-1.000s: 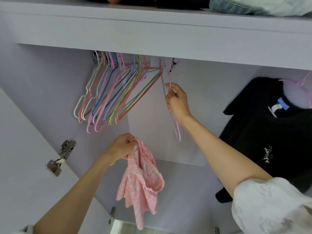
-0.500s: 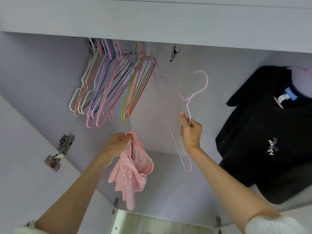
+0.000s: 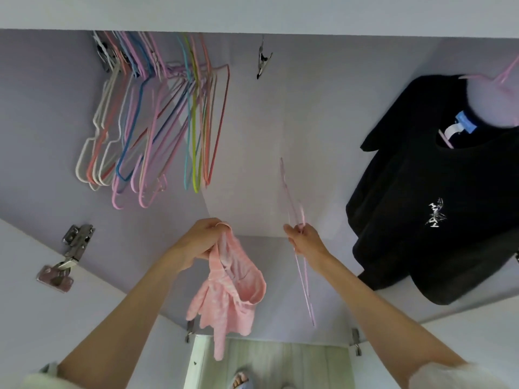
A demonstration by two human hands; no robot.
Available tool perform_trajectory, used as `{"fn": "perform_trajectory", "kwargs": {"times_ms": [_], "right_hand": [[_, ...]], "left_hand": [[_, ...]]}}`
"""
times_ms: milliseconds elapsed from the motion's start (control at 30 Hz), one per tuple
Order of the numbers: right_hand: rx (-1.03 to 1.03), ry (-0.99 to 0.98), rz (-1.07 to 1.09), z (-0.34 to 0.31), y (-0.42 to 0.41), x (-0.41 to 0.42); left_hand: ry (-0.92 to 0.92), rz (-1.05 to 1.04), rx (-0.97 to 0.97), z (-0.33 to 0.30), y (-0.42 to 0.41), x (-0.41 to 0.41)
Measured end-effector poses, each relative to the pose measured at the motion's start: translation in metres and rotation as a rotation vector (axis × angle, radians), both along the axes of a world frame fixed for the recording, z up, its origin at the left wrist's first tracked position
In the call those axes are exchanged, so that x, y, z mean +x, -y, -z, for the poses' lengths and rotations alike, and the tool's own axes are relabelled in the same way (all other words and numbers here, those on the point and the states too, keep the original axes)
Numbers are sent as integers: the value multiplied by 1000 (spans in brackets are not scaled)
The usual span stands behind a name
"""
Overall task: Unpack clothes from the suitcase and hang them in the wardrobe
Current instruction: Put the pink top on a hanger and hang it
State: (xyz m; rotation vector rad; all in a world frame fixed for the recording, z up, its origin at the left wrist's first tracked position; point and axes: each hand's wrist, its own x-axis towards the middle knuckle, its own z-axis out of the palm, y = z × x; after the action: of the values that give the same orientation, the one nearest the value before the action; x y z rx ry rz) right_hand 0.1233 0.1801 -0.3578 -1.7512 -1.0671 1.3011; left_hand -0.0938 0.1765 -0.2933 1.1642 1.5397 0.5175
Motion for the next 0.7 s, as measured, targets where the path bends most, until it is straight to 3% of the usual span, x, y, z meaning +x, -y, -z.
{"fn": "perform_trajectory", "kwargs": {"times_ms": [167,400,467,600,700], "right_hand": [[-87,18,-320,11,15,-6],[-35,292,-244,24,18,2],[19,312,-151,21,12,10],[112,131,17,6,2,28],[188,37,11,-16,3,33]], "left_hand": [[198,58,20,-11,-4,22],[432,-73,46,-28,-13,28],[294,-80,81,-25,-14,23],[-273,-100,174,-1,-12,8],[-437,43,45,15,-6,8]]}}
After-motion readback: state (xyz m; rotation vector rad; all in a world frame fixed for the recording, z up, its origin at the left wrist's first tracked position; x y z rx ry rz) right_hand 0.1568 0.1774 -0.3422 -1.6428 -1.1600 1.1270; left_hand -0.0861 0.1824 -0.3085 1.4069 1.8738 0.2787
